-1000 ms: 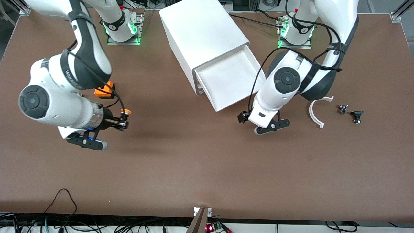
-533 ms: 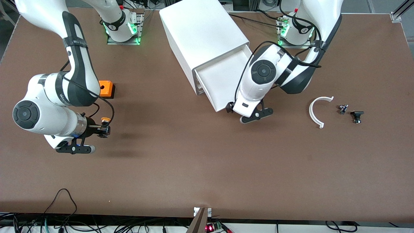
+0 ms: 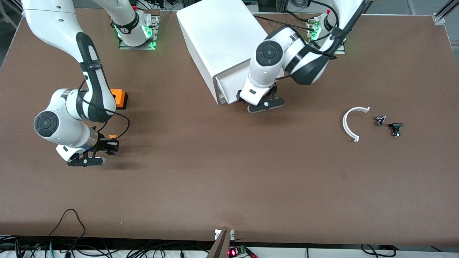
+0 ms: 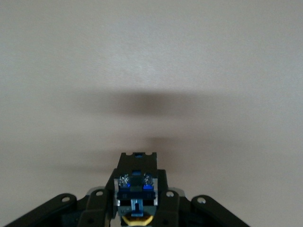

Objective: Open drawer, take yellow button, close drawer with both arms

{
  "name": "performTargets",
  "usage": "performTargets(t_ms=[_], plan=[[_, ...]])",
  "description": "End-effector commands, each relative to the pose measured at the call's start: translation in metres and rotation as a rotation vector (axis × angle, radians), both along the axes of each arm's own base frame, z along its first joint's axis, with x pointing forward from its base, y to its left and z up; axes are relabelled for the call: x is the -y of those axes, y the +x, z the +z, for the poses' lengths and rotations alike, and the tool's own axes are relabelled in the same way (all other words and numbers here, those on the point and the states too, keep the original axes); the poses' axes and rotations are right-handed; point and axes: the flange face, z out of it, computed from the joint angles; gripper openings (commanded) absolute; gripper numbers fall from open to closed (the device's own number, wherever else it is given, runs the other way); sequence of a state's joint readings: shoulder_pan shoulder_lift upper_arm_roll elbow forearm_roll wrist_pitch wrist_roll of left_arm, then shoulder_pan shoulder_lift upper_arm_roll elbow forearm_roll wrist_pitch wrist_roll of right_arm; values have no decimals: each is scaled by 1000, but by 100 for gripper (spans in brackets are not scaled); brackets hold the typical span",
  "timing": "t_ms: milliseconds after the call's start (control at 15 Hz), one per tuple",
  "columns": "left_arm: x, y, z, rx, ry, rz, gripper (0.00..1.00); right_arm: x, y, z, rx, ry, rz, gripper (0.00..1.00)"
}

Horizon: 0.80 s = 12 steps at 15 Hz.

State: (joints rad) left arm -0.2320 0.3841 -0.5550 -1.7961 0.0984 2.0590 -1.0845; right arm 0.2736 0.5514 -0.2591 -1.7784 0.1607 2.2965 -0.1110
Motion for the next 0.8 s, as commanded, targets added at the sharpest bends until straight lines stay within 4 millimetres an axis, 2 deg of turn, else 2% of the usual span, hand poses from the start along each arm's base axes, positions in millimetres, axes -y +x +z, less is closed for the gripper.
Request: performTargets(t_ms=[0, 133, 400, 467, 533, 600, 667, 733], plan=[[17, -35, 5, -1, 16, 18, 100, 9, -8, -21, 18, 0, 20, 0], [28, -47, 7, -9, 10, 14, 100, 12, -13, -40, 28, -11, 30, 0], [36, -59, 8, -43, 0, 9, 100, 19, -18, -65, 23, -19, 22, 0], [38, -61, 7, -49, -2, 8, 100, 21, -19, -67, 23, -19, 19, 8], [38, -62, 7, -51, -1, 5, 100, 21, -18, -67, 23, -18, 15, 21], [39, -65, 5, -59, 8, -1, 100, 21, -16, -64, 29, -17, 6, 49], [41, -68, 5, -63, 12, -7, 100, 20, -15, -63, 32, -17, 7, 83], [41, -69, 5, -64, 13, -9, 100, 20, -14, -61, 35, -17, 8, 99]])
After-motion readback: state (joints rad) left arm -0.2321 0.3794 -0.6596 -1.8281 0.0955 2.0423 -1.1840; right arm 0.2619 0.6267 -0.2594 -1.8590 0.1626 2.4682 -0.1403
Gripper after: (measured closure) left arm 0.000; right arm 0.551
